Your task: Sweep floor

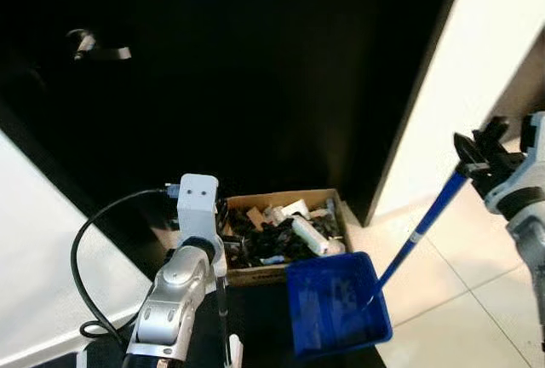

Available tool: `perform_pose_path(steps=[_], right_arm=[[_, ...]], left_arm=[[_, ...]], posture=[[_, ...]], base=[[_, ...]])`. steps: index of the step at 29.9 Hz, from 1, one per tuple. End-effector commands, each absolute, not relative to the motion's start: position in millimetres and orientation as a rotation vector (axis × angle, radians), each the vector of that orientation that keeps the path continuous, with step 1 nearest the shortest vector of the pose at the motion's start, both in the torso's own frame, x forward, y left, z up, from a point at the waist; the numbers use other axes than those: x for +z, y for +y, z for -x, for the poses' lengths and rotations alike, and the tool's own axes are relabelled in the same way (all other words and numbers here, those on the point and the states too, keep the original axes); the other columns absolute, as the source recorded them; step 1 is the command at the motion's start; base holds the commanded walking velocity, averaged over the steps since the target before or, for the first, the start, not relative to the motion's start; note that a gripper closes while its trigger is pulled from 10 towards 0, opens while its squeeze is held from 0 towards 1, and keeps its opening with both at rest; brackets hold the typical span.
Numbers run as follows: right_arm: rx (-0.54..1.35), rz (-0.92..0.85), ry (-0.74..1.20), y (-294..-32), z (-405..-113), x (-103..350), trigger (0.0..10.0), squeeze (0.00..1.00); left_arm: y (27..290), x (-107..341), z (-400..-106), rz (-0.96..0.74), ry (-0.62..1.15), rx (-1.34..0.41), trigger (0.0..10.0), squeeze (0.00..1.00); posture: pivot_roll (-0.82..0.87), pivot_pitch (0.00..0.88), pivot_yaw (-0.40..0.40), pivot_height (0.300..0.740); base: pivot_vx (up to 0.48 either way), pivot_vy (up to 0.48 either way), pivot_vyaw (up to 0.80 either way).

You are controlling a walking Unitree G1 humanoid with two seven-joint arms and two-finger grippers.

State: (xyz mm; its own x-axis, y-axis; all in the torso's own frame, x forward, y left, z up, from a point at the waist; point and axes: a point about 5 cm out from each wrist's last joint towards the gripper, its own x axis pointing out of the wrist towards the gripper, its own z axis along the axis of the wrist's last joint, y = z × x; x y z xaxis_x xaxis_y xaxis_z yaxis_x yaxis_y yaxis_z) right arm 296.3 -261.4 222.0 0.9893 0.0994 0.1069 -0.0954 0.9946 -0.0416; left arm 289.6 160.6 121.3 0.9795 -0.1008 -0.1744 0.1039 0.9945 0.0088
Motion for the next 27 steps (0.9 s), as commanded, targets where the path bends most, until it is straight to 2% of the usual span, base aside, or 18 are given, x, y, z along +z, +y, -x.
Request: perform_pose_path(steps=[1, 5, 10, 12, 27], right_arm=[[0.094, 0.048, -0.071, -271.2, -293.1, 222.2, 10.0, 0.0], [0.047, 0.048, -0.019, -292.3, -289.2, 221.8, 10.0, 0.0], [0.016, 0.056, 0.001, -301.9, -288.2, 218.5, 10.0, 0.0], [-0.059, 0.118, 0.021, -315.1, -290.9, 206.8, 10.0, 0.0], [-0.151, 0.271, -0.041, -339.8, -287.2, 197.1, 10.0, 0.0]], left_arm=[[166.5, 120.0, -289.9, -0.032, 0.182, -0.082, 10.0, 0.0], [165.8, 120.5, -290.8, -0.035, 0.181, -0.082, 10.0, 0.0], [165.0, 120.0, -291.0, -0.036, 0.182, -0.083, 10.0, 0.0], [164.5, 119.9, -291.3, -0.037, 0.184, -0.088, 10.0, 0.0], [170.8, 120.8, -290.5, -0.05, 0.189, -0.082, 10.0, 0.0]], posture=[[0.01, 0.136, 0.031, 0.74], [0.0, 0.137, 0.032, 0.74], [0.0, 0.137, 0.034, 0.74], [0.0, 0.139, 0.038, 0.74], [0.02, 0.152, 0.058, 0.74]], base=[[0.0, 0.0, 0.0], [0.0, 0.0, 0.0], [0.0, 0.0, 0.0], [0.0, 0.0, 0.0], [0.0, 0.0, 0.0]])
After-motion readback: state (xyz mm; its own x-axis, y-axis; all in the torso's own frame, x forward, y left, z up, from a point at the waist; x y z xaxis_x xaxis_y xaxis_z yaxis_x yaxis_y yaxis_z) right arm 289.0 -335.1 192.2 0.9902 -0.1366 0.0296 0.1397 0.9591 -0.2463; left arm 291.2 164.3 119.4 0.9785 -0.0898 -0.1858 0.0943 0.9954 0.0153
